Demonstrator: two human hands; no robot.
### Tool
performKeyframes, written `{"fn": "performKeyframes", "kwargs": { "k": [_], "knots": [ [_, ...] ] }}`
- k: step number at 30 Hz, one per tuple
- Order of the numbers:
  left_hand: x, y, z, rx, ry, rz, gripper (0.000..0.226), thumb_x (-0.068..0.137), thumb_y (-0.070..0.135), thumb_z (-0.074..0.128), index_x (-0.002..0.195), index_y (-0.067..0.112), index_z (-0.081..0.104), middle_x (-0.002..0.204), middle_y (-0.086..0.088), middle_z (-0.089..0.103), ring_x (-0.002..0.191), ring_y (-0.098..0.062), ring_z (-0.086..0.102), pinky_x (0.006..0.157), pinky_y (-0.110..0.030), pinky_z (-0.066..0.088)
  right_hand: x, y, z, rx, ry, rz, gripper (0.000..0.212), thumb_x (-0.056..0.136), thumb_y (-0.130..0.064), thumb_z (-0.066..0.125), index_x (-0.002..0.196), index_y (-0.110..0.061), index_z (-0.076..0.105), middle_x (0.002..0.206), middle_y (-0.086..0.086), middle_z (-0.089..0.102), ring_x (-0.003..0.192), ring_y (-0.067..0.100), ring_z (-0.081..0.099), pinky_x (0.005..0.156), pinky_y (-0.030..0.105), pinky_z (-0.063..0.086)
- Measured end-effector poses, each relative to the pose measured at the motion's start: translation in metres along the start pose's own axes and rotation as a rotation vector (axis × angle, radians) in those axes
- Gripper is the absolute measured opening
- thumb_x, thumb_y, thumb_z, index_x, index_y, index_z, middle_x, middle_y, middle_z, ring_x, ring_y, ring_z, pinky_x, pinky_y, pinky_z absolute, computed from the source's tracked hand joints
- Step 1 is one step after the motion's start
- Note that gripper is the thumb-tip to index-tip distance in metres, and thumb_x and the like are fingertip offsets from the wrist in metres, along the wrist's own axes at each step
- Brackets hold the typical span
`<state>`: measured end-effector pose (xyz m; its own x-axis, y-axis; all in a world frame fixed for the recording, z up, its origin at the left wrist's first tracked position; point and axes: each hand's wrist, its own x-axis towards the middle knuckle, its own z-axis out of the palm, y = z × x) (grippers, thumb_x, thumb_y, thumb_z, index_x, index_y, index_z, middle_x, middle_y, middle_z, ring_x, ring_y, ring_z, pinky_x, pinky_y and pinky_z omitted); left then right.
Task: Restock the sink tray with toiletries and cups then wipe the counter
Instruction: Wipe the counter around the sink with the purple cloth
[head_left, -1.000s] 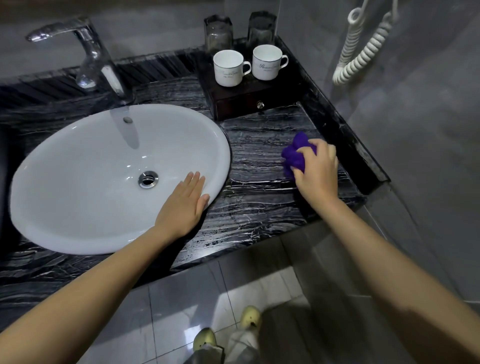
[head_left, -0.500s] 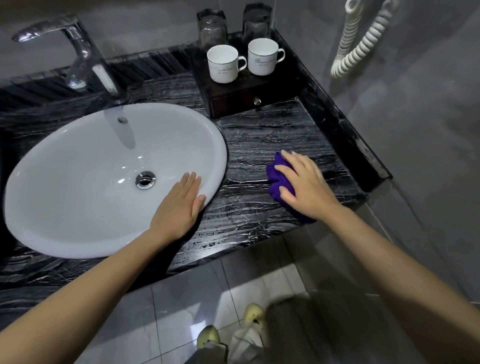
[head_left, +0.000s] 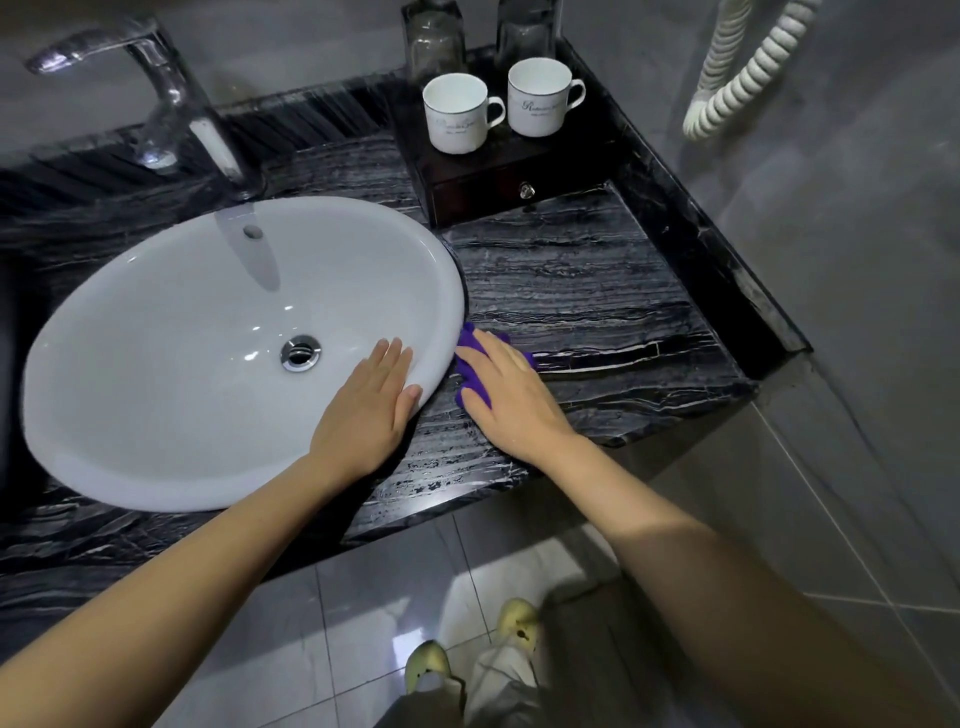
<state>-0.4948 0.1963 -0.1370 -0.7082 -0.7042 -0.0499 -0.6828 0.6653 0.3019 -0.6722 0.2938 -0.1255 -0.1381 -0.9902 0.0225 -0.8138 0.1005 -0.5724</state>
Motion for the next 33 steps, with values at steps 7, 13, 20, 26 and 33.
{"fn": "performKeyframes", "kwargs": {
  "k": [7,13,20,26,33],
  "knots": [
    [-0.002,0.004,-0.009,-0.040,-0.037,-0.009,0.052,0.099,0.029,0.027,0.145,0.007,0.019,0.157,-0.010,0.013,0.146,-0.021,0.004,0.119,-0.033,0.004,-0.009,-0.025,0.021,0.010,0.048,0.079,0.054,0.095,-0.031,0.043,0.144,-0.011,0.033,0.157,0.011,0.020,0.146,0.025,0.014,0.121,0.037,0.010],
    [-0.040,-0.022,-0.015,0.004,-0.041,-0.091,0.053,0.098,0.031,0.027,0.145,0.007,0.021,0.157,-0.009,0.013,0.146,-0.020,0.003,0.119,-0.035,0.003,-0.053,-0.061,0.050,-0.028,0.099,0.021,0.053,0.086,-0.030,0.052,0.135,-0.011,0.048,0.151,0.016,0.034,0.142,0.031,0.028,0.119,0.041,0.016],
    [-0.053,-0.027,-0.013,0.070,0.014,-0.083,0.071,0.089,0.050,0.012,0.144,0.007,0.024,0.155,-0.009,0.018,0.145,-0.020,0.008,0.118,-0.035,0.005,-0.052,-0.039,0.031,-0.032,0.106,-0.020,0.045,0.081,-0.024,0.059,0.125,-0.013,0.059,0.142,0.009,0.049,0.135,0.025,0.042,0.113,0.042,0.033],
    [-0.054,-0.029,-0.012,0.127,0.024,-0.084,0.071,0.089,0.050,0.006,0.145,0.010,0.022,0.156,-0.007,0.016,0.144,-0.015,0.004,0.118,-0.032,0.002,0.015,0.008,-0.011,-0.101,0.056,0.135,0.049,0.088,-0.027,0.051,0.135,-0.015,0.046,0.152,0.006,0.034,0.141,0.023,0.028,0.114,0.044,0.031],
    [-0.054,-0.028,-0.012,0.141,0.045,-0.084,0.072,0.091,0.052,0.004,0.144,0.008,0.025,0.155,-0.008,0.019,0.143,-0.015,0.006,0.118,-0.034,0.006,0.002,-0.027,0.019,-0.089,0.088,0.195,0.058,0.091,-0.028,0.044,0.145,-0.011,0.030,0.156,0.013,0.023,0.145,0.027,0.016,0.121,0.039,0.010]
  ]
}}
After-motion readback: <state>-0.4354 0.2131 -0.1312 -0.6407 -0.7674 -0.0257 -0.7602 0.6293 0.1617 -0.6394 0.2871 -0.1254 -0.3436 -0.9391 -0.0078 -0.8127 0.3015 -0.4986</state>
